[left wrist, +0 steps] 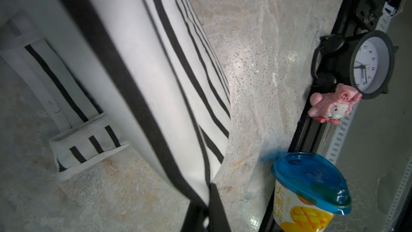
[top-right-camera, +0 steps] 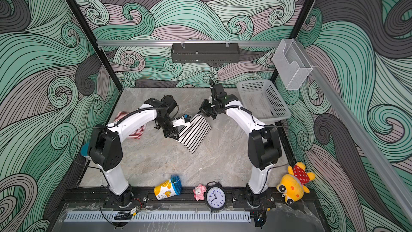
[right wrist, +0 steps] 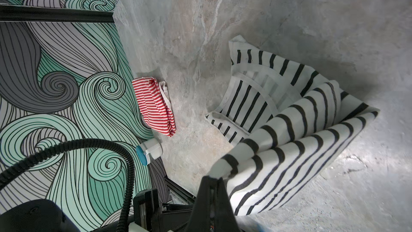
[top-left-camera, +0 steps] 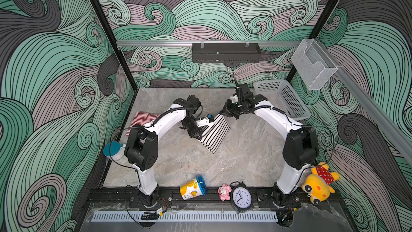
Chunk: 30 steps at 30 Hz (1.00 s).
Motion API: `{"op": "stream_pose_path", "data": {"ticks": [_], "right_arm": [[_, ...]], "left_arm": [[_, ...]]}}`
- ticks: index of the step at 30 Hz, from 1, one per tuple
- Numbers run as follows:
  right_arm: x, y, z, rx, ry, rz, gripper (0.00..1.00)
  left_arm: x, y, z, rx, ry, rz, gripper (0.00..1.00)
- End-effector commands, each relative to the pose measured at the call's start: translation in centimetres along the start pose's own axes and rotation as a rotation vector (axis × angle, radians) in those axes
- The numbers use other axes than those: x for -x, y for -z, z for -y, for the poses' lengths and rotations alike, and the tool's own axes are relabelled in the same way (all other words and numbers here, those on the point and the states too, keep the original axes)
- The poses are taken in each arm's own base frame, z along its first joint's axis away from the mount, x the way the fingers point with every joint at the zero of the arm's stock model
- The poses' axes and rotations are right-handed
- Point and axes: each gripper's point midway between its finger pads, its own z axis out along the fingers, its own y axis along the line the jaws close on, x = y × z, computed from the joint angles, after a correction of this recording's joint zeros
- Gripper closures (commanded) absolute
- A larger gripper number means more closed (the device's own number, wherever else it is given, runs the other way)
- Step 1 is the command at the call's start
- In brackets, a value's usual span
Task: Fold and stack the tank tops
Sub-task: 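Lift the near edge with both grippers and fold it over toward the far edge, then lay the folded edge down with both grippers and release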
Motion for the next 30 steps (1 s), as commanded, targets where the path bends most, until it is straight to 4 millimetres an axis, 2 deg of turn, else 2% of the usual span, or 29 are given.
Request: {"op": "stream_pose_path", "data": {"ticks": [1, 6, 11, 14, 25, 30], "right_arm": [[2.2, -0.5, -0.9, 0.015, 0.031, 0.017, 0.99], [4.8, -3.5, -1.2, 0.026, 0.037, 0.0, 0.98], [6.8, -7.3, 0.5, 0.018, -0.002, -0.032, 0.98], [7.7, -8.8, 1.3, 0.025, -0.017, -0.032, 0.98], [10.4, -10.5, 3.8, 0.044, -0.08, 0.008, 0.95], [11.1, -10.5, 4.9, 0.03, -0.095, 0.032, 0.94]], "left_arm": [[-0.5, -0.2, -1.9, -0.012, 0.035, -0.006, 1.0], [-0.4, -0.5, -6.6, 0.069, 0.113, 0.032, 1.0], [-0.4, -1.1, -10.3, 0.111, 0.178, 0.044, 0.99], [-0.1, -1.6, -12.5, 0.153, 0.209, 0.048, 0.96], [1.7, -2.0, -19.6, 0.351, 0.313, 0.082, 0.91], [2.6, -1.7, -21.3, 0.393, 0.35, 0.102, 0.87]]}}
